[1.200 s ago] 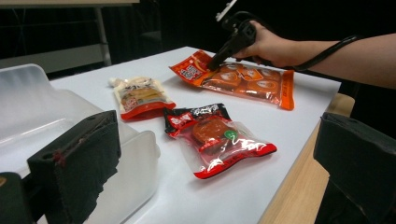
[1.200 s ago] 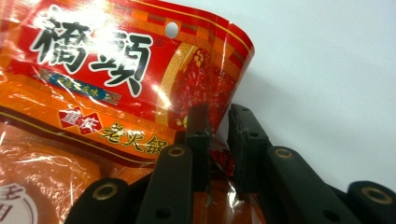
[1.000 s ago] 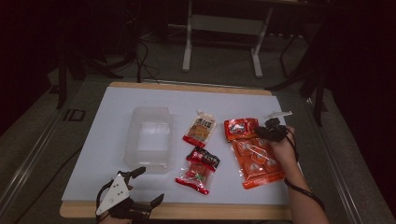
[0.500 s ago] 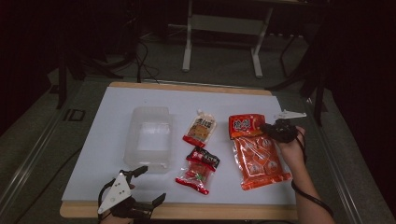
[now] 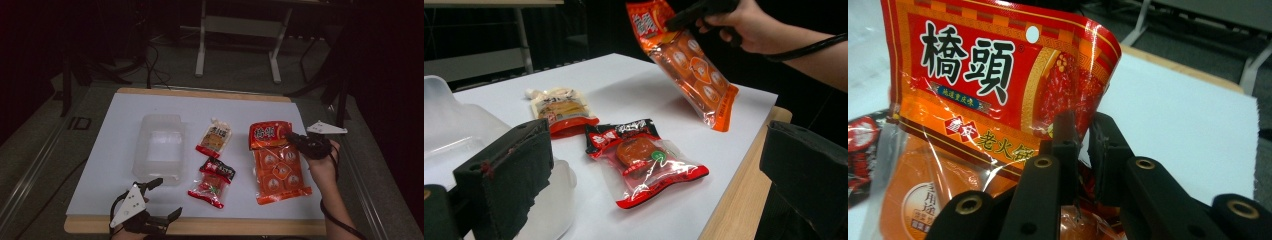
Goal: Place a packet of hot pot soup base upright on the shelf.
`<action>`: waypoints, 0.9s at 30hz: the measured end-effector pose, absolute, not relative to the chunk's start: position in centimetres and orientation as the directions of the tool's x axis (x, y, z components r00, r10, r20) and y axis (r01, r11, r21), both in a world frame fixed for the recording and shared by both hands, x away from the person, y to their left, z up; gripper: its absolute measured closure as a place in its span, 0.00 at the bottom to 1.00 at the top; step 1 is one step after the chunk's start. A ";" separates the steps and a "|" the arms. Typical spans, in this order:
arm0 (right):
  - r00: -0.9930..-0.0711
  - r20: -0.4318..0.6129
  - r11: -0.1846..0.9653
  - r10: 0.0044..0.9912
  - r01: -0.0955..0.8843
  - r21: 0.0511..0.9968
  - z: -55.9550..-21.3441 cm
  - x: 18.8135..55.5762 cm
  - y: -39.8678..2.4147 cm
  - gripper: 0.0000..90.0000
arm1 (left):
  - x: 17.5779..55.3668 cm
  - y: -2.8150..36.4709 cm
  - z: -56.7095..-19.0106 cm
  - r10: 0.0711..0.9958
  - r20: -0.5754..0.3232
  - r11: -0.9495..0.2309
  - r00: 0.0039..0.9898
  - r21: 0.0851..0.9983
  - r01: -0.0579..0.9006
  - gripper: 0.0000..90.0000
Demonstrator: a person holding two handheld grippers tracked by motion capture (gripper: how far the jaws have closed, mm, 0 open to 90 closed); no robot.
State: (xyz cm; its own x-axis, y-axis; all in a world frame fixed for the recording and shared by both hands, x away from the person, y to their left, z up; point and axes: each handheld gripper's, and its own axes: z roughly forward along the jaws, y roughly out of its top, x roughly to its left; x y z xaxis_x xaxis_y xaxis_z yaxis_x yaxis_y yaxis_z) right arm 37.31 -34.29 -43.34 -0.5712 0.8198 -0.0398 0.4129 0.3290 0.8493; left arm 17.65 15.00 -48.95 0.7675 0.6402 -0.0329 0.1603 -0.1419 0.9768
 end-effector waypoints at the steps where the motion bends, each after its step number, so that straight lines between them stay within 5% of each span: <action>1: -0.575 -0.043 0.328 0.817 0.402 0.855 -43.1 37.0 -34.3 0.93 | 17.7 14.9 -48.9 0.638 -0.036 -0.139 0.769 0.977 0.162 0.01; 27: -0.656 -0.076 0.290 0.751 0.225 0.930 -38.9 28.8 -34.5 0.98 | 17.9 13.1 -48.9 0.600 -0.038 -0.159 0.799 0.973 0.166 0.01</action>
